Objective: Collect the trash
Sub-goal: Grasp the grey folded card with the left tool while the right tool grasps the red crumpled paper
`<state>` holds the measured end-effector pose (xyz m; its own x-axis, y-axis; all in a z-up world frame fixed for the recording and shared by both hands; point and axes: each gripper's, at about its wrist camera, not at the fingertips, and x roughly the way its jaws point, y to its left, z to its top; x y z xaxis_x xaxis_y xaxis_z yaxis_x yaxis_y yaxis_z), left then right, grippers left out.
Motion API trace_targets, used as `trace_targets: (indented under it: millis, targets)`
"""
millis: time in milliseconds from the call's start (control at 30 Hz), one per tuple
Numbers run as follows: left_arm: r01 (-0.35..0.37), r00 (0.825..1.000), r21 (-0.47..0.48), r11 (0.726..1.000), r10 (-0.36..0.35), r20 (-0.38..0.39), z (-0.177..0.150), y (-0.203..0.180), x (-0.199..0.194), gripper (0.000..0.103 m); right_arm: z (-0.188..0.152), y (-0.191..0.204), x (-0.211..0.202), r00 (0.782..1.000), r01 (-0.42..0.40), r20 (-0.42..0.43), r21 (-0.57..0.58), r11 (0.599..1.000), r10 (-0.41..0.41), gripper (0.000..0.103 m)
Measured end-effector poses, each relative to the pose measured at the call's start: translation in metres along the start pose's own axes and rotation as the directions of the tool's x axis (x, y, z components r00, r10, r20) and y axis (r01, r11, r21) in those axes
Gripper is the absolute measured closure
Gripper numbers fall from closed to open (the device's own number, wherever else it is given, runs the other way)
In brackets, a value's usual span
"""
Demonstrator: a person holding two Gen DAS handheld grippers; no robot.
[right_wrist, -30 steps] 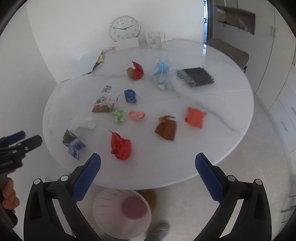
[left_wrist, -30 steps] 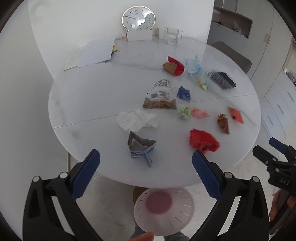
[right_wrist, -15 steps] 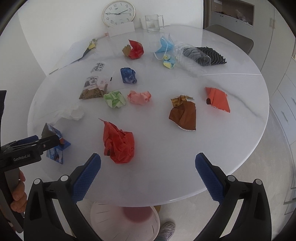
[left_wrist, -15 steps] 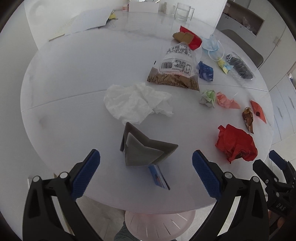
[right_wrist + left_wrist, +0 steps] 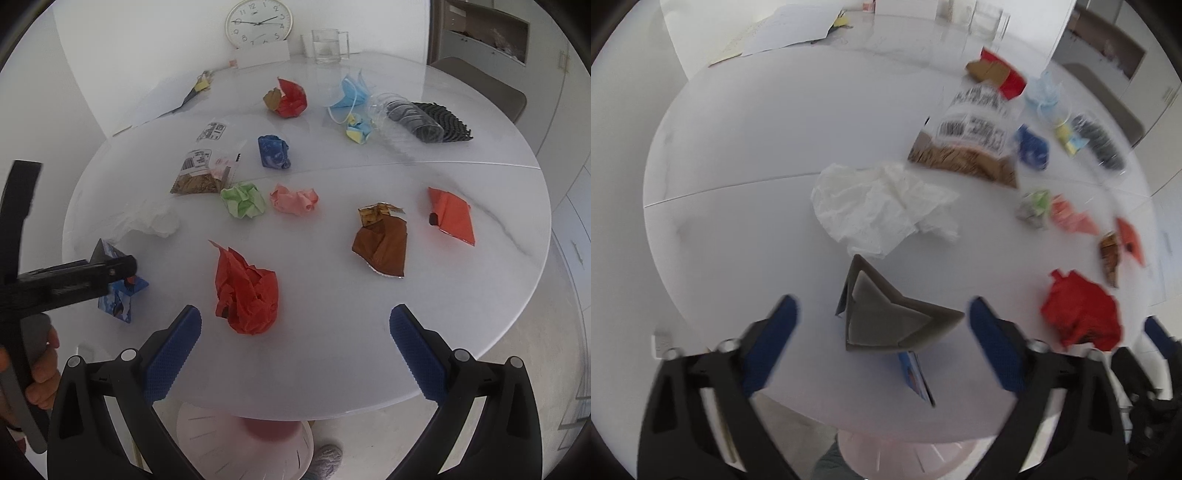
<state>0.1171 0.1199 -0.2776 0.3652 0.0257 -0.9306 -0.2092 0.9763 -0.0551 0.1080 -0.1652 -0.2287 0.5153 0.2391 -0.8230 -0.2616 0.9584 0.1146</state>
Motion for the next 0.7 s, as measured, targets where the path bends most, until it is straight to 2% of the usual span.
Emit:
trace_targets:
  millis: [33, 100, 233, 400, 467, 567, 600, 633, 667, 700]
  targets:
    - [-0.003, 1.0, -0.015, 1.0, 0.002, -0.008, 0.0, 0.001, 0.003, 0.038, 0.0, 0.0, 0.0, 1.0, -0.003, -0.003, -0.007, 1.0, 0.003, 0.002]
    - [-0.001, 1.0, -0.046, 0.999, 0.001, -0.002, -0.003, 0.005, 0.004, 0.051, 0.0, -0.001, 0.001, 1.0, -0.017, -0.011, -0.02, 1.0, 0.017, 0.002]
    - [-0.042, 0.999, -0.035, 0.999, 0.043, 0.025, -0.004, 0.008, 0.003, 0.069, 0.004, -0.003, 0.005, 0.998, -0.064, -0.024, -0.049, 0.997, 0.063, 0.002]
    - [-0.026, 0.999, -0.038, 0.999, 0.027, 0.034, -0.007, 0.015, -0.001, 0.07, 0.01, 0.003, 0.017, 0.991, -0.134, -0.036, -0.09, 0.987, 0.131, 0.002]
    - [-0.007, 0.999, -0.033, 0.999, 0.008, 0.049, -0.009, 0.015, -0.004, 0.07, 0.012, 0.007, 0.024, 0.988, -0.15, -0.049, -0.108, 0.983, 0.146, 0.005]
    - [0.03, 0.997, -0.029, 0.999, -0.028, 0.073, -0.014, 0.022, -0.012, 0.07, 0.014, 0.018, 0.039, 0.986, -0.159, -0.072, -0.156, 0.975, 0.149, 0.021]
    - [0.034, 0.996, -0.025, 0.999, -0.032, 0.079, -0.016, 0.024, -0.015, 0.07, 0.014, 0.021, 0.043, 0.986, -0.16, -0.081, -0.169, 0.973, 0.148, 0.034]
    - [0.034, 0.996, -0.02, 0.999, -0.032, 0.083, -0.017, 0.025, -0.016, 0.07, 0.013, 0.023, 0.046, 0.986, -0.158, -0.087, -0.178, 0.971, 0.144, 0.052]
    - [0.032, 0.996, -0.014, 0.999, -0.031, 0.085, -0.019, 0.027, -0.018, 0.07, 0.013, 0.024, 0.051, 0.984, -0.161, -0.099, -0.185, 0.969, 0.145, 0.059]
    - [0.033, 0.996, -0.007, 0.999, -0.033, 0.087, -0.021, 0.028, -0.021, 0.07, 0.012, 0.025, 0.054, 0.982, -0.172, -0.111, -0.181, 0.968, 0.154, 0.059]
